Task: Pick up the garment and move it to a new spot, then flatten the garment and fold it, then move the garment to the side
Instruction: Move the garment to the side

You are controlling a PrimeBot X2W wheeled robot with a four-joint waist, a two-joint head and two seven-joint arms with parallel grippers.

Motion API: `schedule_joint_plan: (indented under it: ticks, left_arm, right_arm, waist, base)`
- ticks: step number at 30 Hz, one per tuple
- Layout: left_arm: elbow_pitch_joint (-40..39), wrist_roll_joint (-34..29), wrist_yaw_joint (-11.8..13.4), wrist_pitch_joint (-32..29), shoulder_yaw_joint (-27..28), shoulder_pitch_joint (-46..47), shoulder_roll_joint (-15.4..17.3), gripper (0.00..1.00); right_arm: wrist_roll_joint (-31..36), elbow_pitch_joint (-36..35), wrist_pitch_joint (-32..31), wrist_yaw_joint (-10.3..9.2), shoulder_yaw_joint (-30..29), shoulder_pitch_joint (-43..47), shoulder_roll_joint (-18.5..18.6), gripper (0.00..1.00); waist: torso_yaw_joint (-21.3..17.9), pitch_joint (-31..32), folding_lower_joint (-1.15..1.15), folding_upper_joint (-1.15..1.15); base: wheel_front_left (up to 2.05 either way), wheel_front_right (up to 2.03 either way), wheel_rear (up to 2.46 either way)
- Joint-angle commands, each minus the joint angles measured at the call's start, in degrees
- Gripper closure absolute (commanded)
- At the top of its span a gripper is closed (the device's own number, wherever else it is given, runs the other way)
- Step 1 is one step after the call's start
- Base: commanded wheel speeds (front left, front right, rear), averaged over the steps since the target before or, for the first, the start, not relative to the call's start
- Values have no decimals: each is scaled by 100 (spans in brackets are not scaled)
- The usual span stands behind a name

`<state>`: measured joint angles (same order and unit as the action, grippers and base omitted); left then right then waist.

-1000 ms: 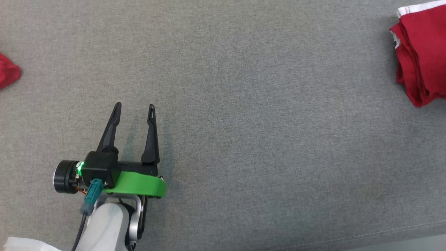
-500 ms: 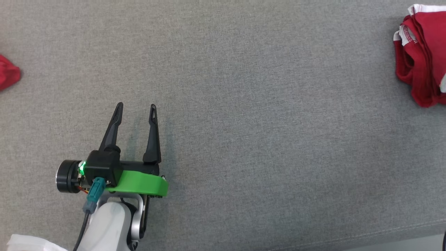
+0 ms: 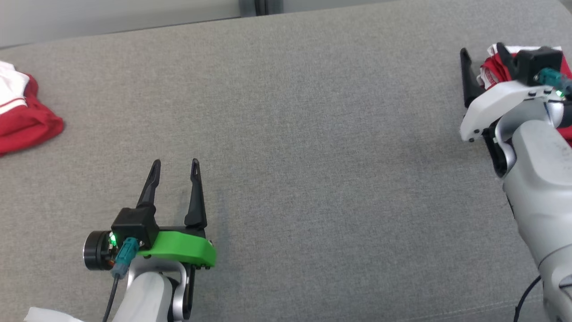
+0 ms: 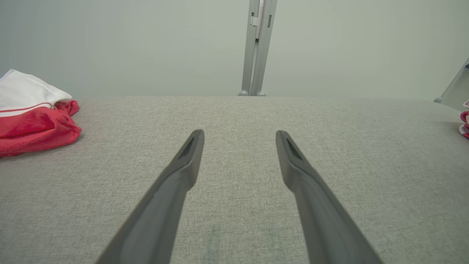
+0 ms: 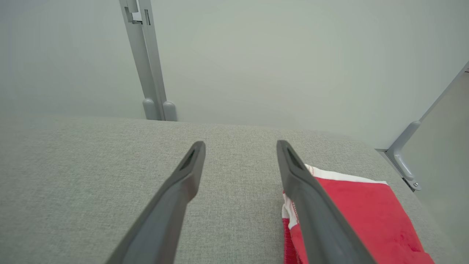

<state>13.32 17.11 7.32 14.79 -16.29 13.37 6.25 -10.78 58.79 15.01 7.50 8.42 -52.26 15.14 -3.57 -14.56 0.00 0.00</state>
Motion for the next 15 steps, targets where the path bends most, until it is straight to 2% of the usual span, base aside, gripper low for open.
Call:
schedule_joint_plan:
  ticks: [1, 6, 10, 15]
  left_arm:
    - [83, 43, -4, 37, 64, -131, -17, 0]
    - [158, 28, -13, 44, 244, -435, -90, 0]
    - [115, -10, -43, 42, 326, -720, -140, 0]
    - [117, -85, -122, 43, 394, -1015, -182, 0]
  right_arm:
    - [-145, -283, 16, -2, 64, 328, -54, 0]
    - [-434, -1589, 18, -1, 100, 1520, -249, 0]
    - [-442, -2486, 18, -1, -144, 2442, -463, 0]
    - [-141, -3589, 19, -1, -597, 3585, -887, 0]
  waist:
    - [220, 536, 0, 0]
    - [528, 1022, 0, 0]
    - [671, 1236, 0, 0]
    - [789, 1416, 0, 0]
  base:
    - [0, 0, 0]
    - [0, 0, 0]
    - [0, 0, 0]
    - [0, 0, 0]
